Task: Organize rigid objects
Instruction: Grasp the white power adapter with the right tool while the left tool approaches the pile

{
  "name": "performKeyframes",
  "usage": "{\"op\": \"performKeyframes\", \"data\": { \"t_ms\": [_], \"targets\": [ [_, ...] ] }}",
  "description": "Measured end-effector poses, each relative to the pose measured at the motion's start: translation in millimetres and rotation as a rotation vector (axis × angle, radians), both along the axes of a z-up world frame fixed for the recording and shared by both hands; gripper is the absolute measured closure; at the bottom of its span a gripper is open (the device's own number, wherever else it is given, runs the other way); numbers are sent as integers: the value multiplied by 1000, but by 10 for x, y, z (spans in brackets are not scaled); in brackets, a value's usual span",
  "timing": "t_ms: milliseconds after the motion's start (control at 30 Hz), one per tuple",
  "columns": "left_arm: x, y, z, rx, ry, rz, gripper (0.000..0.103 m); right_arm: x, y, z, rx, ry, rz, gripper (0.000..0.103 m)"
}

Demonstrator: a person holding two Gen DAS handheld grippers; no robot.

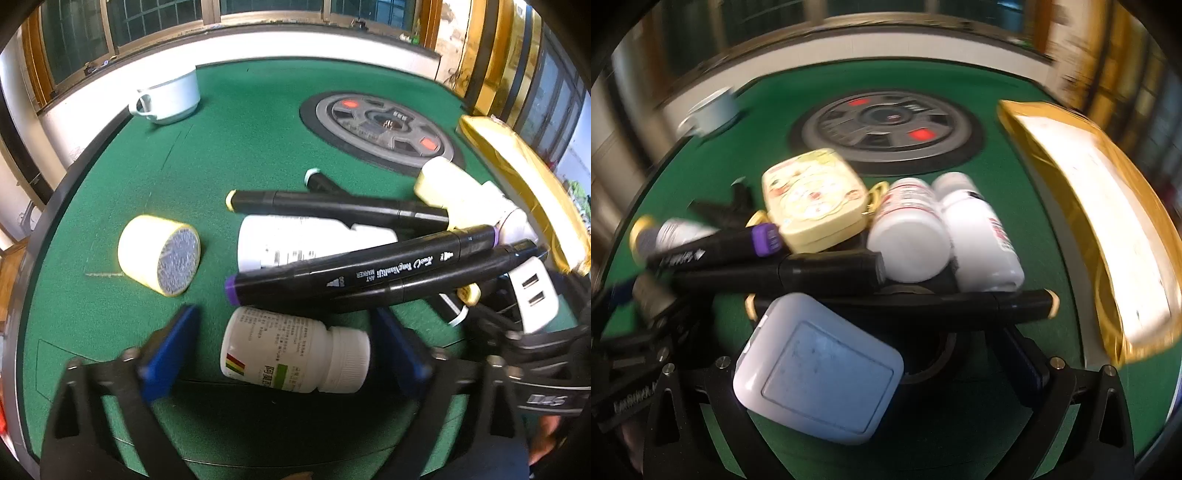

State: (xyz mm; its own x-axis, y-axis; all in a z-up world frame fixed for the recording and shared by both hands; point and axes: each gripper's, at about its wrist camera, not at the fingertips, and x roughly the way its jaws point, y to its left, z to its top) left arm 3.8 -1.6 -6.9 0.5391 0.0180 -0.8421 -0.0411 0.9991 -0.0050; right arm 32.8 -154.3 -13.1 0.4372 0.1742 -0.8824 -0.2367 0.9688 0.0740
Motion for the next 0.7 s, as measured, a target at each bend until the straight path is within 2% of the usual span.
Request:
{"op": "performKeyframes", "data": {
  "t_ms": [133, 233, 267, 333, 400, 567, 700],
  "targets": [
    [-9, 0, 9, -5, -2, -1, 0, -29, -152, 38, 25, 65, 143, 2],
    [-10, 2, 6, -4, -2, 0, 0, -163, -146, 92, 6, 14, 202, 2],
    [-10, 2, 5, -5, -2, 0, 0, -320, -197, 158, 23, -7, 221, 5],
    [-12, 6, 3, -5, -3, 0, 0, -384, -286, 165, 48, -43, 222, 5],
    [-13, 7, 4, -5, -3, 0, 0, -392, -359, 201, 68, 15, 222, 5],
    [-36, 32, 10, -15, 14, -54, 0, -438, -464, 217, 154, 20, 287, 5],
    [-165, 59, 77, -24, 23, -126, 0, -666, -471, 326, 168, -39, 294, 5]
  ]
}}
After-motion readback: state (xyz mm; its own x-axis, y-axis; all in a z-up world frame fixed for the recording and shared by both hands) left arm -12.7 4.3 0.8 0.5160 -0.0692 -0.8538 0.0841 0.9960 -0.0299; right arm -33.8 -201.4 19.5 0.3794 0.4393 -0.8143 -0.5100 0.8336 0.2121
